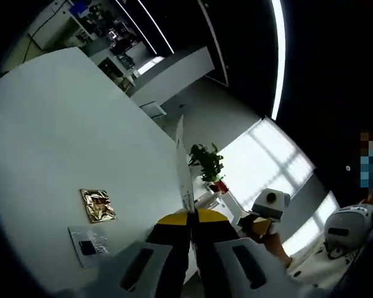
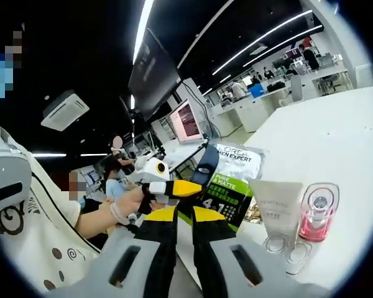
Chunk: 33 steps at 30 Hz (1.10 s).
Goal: Arrange the skincare products in the storage area until every visible bottle or jar stands upright without overlapping.
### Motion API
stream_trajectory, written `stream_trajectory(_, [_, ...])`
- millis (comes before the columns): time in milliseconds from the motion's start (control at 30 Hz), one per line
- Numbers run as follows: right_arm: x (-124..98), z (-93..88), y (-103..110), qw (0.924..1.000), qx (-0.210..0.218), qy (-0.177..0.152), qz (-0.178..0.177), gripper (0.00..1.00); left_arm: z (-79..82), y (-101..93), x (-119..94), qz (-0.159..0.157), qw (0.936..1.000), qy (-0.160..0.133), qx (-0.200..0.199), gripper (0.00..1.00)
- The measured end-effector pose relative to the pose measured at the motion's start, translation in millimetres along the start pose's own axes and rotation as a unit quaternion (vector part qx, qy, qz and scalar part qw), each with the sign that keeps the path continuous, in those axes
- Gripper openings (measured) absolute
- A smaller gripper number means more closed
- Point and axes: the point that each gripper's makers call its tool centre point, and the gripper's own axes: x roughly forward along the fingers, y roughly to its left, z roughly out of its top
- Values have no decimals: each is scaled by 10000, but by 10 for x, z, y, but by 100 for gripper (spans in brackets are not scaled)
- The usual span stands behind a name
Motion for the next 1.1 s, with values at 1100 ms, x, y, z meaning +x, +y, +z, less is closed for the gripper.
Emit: stream_trajectory(1100, [423, -1271, -147, 9651, -1169, 2296, -459, 19, -729, 711, 31, 1127, 9800, 1555, 514, 0])
